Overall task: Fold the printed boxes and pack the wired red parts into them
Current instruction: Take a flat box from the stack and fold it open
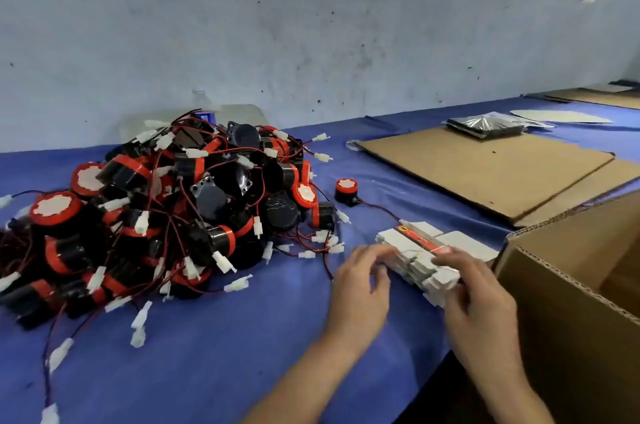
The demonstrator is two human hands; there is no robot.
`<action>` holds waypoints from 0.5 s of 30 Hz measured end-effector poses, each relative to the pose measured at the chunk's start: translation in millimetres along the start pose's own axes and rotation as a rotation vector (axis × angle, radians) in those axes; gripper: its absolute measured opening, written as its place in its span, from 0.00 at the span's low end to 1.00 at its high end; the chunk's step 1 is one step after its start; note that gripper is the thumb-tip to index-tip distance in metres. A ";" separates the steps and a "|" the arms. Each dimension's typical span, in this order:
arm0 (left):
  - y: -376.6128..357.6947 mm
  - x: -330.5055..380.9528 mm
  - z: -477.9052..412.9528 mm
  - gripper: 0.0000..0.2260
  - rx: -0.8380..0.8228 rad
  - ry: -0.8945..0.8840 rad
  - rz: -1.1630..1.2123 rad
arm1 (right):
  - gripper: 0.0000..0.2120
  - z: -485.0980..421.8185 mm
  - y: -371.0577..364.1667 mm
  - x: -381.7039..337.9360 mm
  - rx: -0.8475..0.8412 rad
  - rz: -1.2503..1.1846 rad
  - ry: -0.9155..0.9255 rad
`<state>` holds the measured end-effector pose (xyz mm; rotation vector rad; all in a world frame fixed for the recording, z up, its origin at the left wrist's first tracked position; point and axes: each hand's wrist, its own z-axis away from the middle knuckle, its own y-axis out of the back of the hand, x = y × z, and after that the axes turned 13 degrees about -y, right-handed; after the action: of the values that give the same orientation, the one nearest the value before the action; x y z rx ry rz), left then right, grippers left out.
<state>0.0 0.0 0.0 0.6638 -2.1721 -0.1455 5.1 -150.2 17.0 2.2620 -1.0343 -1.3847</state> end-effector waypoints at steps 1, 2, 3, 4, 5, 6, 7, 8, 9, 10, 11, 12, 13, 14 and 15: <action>-10.2 -6.1 -15.7 0.17 -0.024 -0.052 -0.018 | 0.24 -20.6 -5.6 3.3 -0.070 0.079 -0.061; -16.5 -12.3 -22.9 0.19 -0.096 -0.086 -0.072 | 0.28 -30.8 -8.1 0.3 -0.202 0.206 -0.128; -26.1 -22.7 -28.6 0.21 -0.159 -0.096 -0.085 | 0.30 -43.6 -11.7 2.1 -0.295 0.385 -0.133; -32.5 -30.3 -30.2 0.23 -0.250 -0.103 -0.084 | 0.31 -51.9 -13.1 -0.8 -0.407 0.507 -0.116; -40.3 -43.7 -26.1 0.25 -0.341 -0.133 -0.090 | 0.29 -54.6 -18.1 1.4 -0.484 0.617 -0.093; -42.9 -52.2 -19.1 0.25 -0.416 -0.136 -0.102 | 0.28 -50.7 -22.0 4.2 -0.492 0.696 -0.056; -44.7 -60.1 -15.0 0.24 -0.441 -0.145 -0.106 | 0.28 -48.2 -25.4 5.6 -0.487 0.776 -0.014; -44.9 -62.4 -15.7 0.23 -0.427 -0.145 -0.099 | 0.28 -46.2 -26.9 3.4 -0.485 0.815 0.027; -45.8 -64.4 -18.5 0.22 -0.390 -0.134 -0.070 | 0.28 -46.6 -27.6 2.9 -0.494 0.877 0.077; -45.6 -64.5 -21.2 0.21 -0.360 -0.105 -0.057 | 0.26 -49.0 -27.0 2.1 -0.508 0.926 0.127; -45.7 -63.3 -22.3 0.20 -0.347 -0.084 -0.045 | 0.24 -51.2 -25.5 0.5 -0.524 0.959 0.171; -44.2 -60.7 -22.9 0.20 -0.342 -0.074 -0.040 | 0.22 -54.0 -24.3 -2.2 -0.540 0.988 0.233; -43.4 -60.0 -22.1 0.21 -0.341 -0.072 -0.037 | 0.19 -56.0 -21.5 -4.8 -0.574 1.019 0.284; -42.7 -59.8 -21.2 0.21 -0.336 -0.068 -0.030 | 0.18 -58.4 -18.9 -7.4 -0.597 1.045 0.338; -41.6 -60.2 -21.1 0.21 -0.331 -0.061 -0.021 | 0.16 -61.7 -16.8 -9.5 -0.616 1.075 0.389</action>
<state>63.6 -2.4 -41.8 0.4968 -2.1316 -0.5298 62.7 -138.9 43.9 1.1165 -1.1714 -0.6147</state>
